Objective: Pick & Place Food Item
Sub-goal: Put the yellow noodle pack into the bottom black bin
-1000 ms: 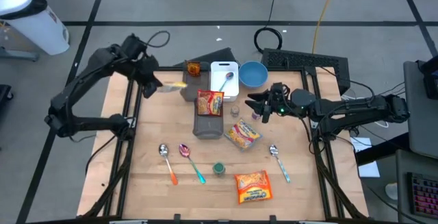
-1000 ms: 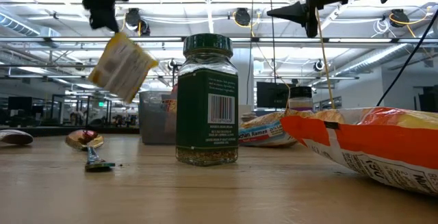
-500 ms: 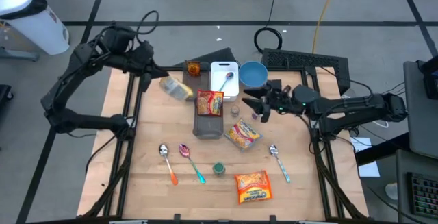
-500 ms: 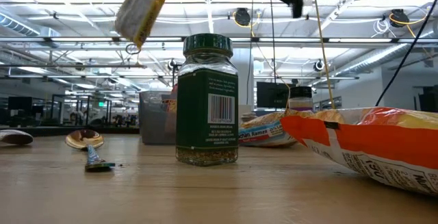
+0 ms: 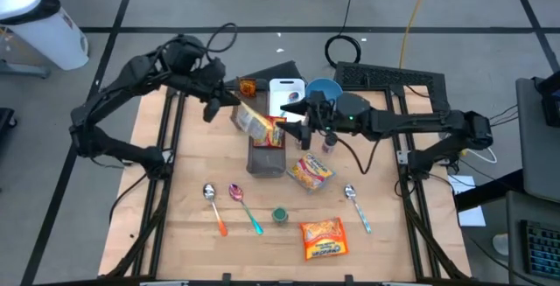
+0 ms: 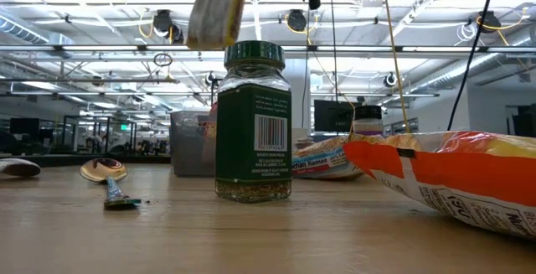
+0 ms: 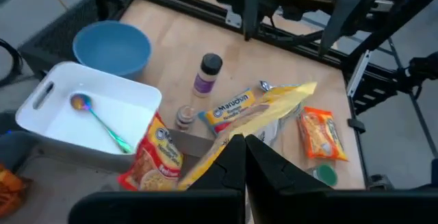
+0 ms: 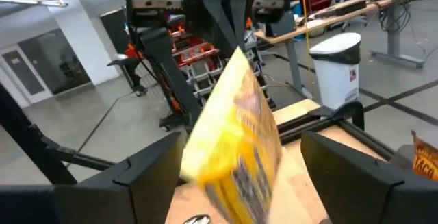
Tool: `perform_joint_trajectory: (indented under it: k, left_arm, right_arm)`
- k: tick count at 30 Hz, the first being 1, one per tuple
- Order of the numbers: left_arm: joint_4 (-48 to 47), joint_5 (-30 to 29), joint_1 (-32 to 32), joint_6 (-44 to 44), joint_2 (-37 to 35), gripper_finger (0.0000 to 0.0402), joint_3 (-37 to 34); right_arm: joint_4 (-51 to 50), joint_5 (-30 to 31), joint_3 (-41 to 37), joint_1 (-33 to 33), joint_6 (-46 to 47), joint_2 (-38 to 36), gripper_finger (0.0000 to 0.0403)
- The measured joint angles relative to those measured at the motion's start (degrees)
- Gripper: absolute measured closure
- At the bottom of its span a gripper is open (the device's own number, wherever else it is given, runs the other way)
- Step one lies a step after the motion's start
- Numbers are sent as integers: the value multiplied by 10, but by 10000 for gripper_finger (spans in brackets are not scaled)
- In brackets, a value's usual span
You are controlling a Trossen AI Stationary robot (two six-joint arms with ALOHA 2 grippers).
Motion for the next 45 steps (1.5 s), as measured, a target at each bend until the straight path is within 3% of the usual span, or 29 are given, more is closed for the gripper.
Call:
perform_joint_trajectory:
  k: [12, 18, 39, 45]
  left_arm:
    - [53, -25, -29, -21, 25, 401, 0]
    - [62, -38, -32, -32, 32, 401, 0]
    - [125, -45, -37, -62, 63, 401, 0]
    - [124, -44, -37, -64, 63, 401, 0]
  right_arm:
    - [-1, 1, 31, 2, -16, 41, 114]
    - [-1, 48, 32, 8, -26, 41, 117]
    - [-31, 92, 32, 9, -48, 49, 135]
    - [-31, 108, 32, 9, -58, 49, 157]
